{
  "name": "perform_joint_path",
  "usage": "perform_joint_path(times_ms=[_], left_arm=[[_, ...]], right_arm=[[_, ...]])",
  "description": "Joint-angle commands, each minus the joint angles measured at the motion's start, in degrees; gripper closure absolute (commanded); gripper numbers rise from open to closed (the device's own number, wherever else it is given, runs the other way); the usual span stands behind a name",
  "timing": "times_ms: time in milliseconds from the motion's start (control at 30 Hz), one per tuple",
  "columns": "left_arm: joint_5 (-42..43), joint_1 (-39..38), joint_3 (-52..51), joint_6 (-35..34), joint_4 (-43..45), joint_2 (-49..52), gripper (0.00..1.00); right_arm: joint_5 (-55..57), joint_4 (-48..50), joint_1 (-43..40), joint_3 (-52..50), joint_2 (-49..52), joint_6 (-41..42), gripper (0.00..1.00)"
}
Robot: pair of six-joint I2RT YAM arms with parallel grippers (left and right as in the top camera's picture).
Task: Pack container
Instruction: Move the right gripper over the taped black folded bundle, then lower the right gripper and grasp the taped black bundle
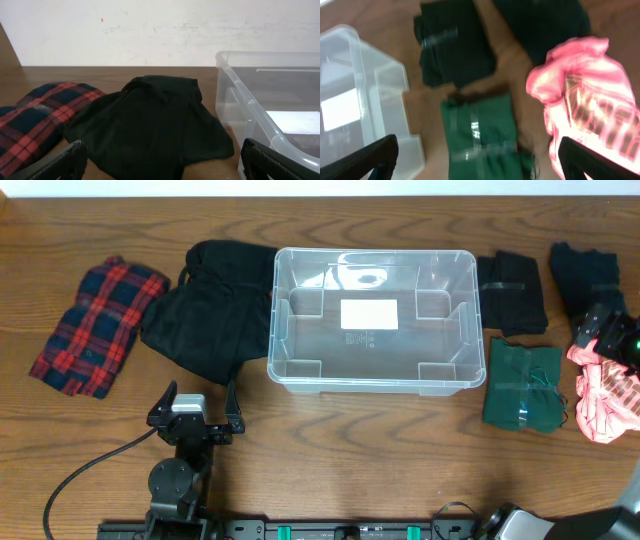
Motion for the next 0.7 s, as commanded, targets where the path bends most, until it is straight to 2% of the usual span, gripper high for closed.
perform_joint_path(times_ms=[0,100,267,467,667], left_arm=[[-1.7,-0.1,-1.1,0.8,-2.1,-0.3,0.02],[-1.7,-0.1,-1.1,0.8,-2.1,-0.3,0.02],[-1.7,-0.1,-1.1,0.8,-2.1,-0.3,0.02],[-1.7,-0.1,-1.1,0.8,-2.1,-0.3,0.02],[-1.7,-0.1,-1.1,0.8,-2.1,-0.3,0.02]], right_arm=[[-6.1,3.8,-0.4,1.0,2.6,-2.1,0.01],[-9.9,8.5,-0.4,1.0,5.8,-5.7,0.01],[-10.8,14.6,-0.4,1.0,11.9,-7.0,0.01],[-20.8,20.2,0.4,1.0,21.0,-15.5,0.01],[-21.7,22.1,4.6,1.0,27.9,-26.1,0.01]])
